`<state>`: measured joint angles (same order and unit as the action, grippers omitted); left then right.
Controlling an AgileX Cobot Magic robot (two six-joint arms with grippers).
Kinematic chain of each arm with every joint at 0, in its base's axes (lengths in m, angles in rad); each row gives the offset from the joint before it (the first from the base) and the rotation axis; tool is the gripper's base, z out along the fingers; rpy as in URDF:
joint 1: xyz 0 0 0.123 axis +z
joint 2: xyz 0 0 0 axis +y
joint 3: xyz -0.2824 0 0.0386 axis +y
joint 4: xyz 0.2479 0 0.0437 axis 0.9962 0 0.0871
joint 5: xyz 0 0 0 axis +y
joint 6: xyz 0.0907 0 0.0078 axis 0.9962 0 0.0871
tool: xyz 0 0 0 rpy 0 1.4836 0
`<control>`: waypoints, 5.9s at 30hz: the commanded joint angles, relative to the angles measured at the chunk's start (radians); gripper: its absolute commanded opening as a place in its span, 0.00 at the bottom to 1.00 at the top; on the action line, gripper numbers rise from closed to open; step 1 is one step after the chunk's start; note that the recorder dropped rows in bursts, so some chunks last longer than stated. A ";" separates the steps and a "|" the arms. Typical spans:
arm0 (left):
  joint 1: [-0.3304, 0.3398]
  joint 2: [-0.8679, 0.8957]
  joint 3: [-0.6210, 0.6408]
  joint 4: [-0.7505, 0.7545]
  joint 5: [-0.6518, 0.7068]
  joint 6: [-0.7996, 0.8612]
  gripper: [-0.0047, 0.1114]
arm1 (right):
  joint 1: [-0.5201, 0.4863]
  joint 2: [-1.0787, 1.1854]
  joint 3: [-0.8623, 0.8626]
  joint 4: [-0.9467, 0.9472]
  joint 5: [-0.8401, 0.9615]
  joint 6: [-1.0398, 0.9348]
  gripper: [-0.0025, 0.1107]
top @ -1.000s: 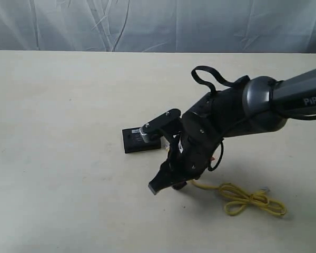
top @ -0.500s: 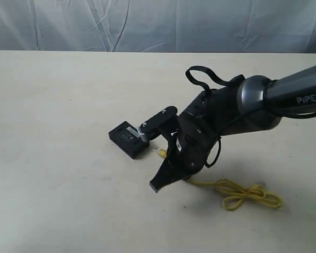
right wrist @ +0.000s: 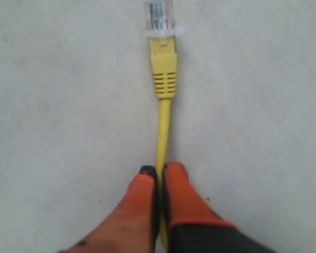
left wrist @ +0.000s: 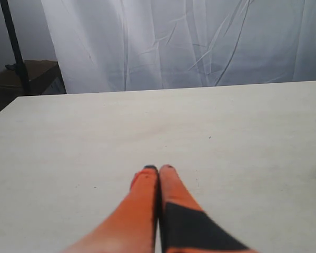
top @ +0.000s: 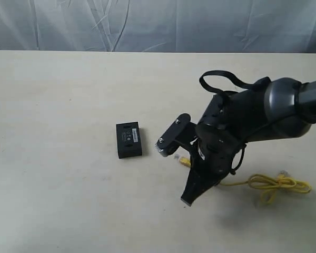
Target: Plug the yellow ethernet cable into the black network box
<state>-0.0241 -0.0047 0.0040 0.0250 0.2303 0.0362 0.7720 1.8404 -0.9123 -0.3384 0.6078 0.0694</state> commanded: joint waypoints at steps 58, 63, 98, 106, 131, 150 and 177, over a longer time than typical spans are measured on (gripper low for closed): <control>0.003 0.342 -0.271 0.043 -0.163 -0.131 0.04 | -0.004 -0.010 0.002 0.289 -0.077 -0.145 0.02; 0.003 0.697 -0.520 0.097 -0.018 -0.049 0.04 | -0.004 -0.010 0.002 0.289 -0.077 -0.145 0.02; 0.003 1.680 -1.022 -0.551 0.429 0.678 0.04 | 0.147 0.165 -0.332 0.252 0.047 0.091 0.02; 0.001 1.680 -1.022 -0.604 0.429 0.729 0.04 | 0.147 0.165 -0.332 0.086 0.161 0.201 0.02; -0.238 2.107 -1.461 -0.765 0.544 0.965 0.04 | 0.007 -0.021 -0.156 0.055 0.205 0.098 0.02; -0.238 2.203 -1.458 -0.693 0.736 0.967 0.04 | 0.007 -0.024 -0.091 0.085 0.096 0.098 0.02; -0.242 2.173 -1.459 -0.799 0.655 1.011 0.04 | 0.007 -0.011 -0.089 0.295 0.073 -0.243 0.02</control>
<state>-0.2579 2.1291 -1.4522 -0.6670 0.8987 0.9702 0.7835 1.8314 -1.0050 -0.0949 0.7009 -0.1292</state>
